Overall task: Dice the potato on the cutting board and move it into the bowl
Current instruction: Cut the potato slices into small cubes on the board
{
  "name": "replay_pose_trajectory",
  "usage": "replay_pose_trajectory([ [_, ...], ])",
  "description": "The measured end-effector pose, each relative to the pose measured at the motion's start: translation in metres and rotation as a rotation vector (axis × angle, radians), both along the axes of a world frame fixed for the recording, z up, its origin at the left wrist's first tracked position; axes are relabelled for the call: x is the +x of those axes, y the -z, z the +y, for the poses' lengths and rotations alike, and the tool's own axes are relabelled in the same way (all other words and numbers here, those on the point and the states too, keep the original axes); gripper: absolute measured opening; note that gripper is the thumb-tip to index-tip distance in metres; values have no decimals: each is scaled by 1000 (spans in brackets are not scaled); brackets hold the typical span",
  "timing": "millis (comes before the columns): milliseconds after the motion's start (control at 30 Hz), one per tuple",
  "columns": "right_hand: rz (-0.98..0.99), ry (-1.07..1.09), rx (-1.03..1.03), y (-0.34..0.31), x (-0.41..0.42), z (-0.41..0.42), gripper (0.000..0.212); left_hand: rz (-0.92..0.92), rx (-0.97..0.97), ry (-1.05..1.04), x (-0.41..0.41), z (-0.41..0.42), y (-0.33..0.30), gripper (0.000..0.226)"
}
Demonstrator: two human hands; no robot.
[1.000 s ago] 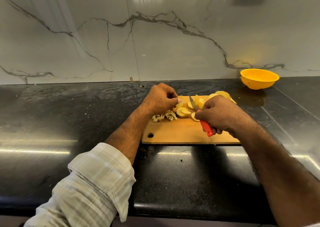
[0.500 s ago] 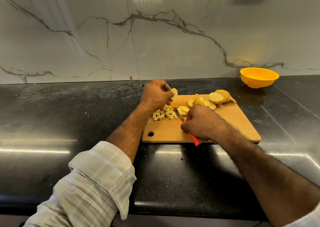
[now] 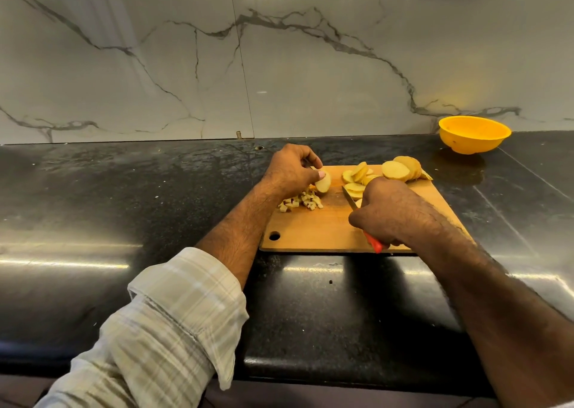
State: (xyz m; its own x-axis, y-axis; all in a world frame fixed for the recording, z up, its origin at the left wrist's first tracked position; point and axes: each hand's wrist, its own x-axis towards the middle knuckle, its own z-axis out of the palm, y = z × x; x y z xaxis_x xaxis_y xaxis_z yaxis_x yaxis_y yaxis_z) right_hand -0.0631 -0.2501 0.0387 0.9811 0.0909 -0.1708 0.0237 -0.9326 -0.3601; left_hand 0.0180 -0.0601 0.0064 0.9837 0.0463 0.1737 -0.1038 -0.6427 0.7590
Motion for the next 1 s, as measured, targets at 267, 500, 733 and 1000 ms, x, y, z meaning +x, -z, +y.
replay_pose_trajectory([
  [267,-40,-1,12,6,5,5,32,-31,304,49,-1,-8,6,11],
  [500,-40,28,-1,6,8,1,33,-47,474,92,-3,-7,4,20],
  [733,-56,10,-2,4,7,3,27,-82,705,81,-7,-4,-9,35],
  [1000,-66,-69,-32,4,3,6,19,-27,685,234,-10,-1,-10,25],
])
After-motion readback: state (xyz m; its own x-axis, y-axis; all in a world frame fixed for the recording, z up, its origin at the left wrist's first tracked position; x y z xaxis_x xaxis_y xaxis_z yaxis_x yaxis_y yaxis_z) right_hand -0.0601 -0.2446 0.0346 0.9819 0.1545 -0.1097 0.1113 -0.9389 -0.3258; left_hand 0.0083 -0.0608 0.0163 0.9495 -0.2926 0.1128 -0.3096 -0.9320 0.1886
